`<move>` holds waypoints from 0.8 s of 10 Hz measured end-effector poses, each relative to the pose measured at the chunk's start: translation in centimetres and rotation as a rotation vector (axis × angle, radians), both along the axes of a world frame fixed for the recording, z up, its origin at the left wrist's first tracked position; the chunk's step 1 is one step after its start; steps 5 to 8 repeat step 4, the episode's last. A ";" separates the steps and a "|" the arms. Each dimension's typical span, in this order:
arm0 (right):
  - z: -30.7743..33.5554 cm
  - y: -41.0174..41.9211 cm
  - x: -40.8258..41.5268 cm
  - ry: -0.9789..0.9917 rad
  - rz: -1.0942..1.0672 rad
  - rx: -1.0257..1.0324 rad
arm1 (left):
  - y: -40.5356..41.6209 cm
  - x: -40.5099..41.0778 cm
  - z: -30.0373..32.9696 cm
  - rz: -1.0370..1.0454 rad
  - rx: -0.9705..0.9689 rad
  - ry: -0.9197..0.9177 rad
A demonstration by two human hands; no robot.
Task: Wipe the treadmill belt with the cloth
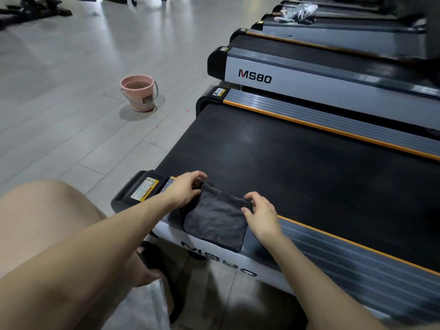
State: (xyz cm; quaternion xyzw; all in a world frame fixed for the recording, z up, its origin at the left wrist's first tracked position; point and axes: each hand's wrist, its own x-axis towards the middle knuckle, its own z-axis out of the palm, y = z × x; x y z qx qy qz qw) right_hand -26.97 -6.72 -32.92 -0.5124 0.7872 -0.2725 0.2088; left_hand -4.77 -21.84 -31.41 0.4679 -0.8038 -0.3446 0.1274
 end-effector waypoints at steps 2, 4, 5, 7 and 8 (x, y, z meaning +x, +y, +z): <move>0.9 0.5 -0.7 0.294 0.122 0.087 | 1.8 0.4 -0.2 -0.235 -0.324 -0.328; 5.1 0.9 -1.8 0.327 0.214 0.405 | 3.9 0.6 4.1 -0.247 -0.136 -0.705; 5.1 0.9 -1.8 0.327 0.214 0.405 | 3.9 0.6 4.1 -0.247 -0.136 -0.705; 5.1 0.9 -1.8 0.327 0.214 0.405 | 3.9 0.6 4.1 -0.247 -0.136 -0.705; 5.1 0.9 -1.8 0.327 0.214 0.405 | 3.9 0.6 4.1 -0.247 -0.136 -0.705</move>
